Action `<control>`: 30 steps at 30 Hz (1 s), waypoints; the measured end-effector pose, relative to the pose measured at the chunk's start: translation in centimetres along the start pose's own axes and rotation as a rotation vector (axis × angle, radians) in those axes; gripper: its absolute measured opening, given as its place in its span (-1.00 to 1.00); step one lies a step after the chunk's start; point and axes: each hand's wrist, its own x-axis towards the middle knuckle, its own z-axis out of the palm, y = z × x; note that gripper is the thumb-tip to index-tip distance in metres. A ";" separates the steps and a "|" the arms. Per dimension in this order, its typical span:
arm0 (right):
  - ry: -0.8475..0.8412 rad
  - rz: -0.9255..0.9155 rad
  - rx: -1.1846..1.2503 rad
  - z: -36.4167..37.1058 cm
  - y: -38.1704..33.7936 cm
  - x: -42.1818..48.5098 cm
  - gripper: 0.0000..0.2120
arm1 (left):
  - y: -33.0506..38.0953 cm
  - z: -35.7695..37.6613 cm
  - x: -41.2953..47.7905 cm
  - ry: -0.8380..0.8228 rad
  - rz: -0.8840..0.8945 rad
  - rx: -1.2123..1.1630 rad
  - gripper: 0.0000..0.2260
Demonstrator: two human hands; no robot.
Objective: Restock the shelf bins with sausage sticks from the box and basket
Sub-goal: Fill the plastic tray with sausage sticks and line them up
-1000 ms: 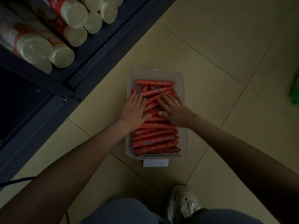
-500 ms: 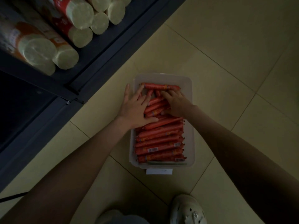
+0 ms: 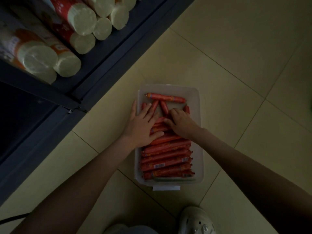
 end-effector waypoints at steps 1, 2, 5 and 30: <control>-0.001 -0.026 -0.054 0.0 -0.1 -0.2 -0.51 | 0.0 0.3 -0.5 0.015 0.013 -0.036 -0.24; -0.003 -0.047 -0.108 0.1 -0.3 -0.6 -0.47 | 0.0 0.6 -0.9 0.050 0.024 -0.068 -0.29; 0.008 -0.067 -0.256 1.4 -0.5 -0.9 -0.38 | 0.1 1.5 -1.2 0.203 -0.082 -0.161 -0.36; 0.061 0.139 0.044 -1.5 -1.6 3.8 -0.51 | -0.2 2.2 -0.6 0.302 -0.443 -0.383 -0.20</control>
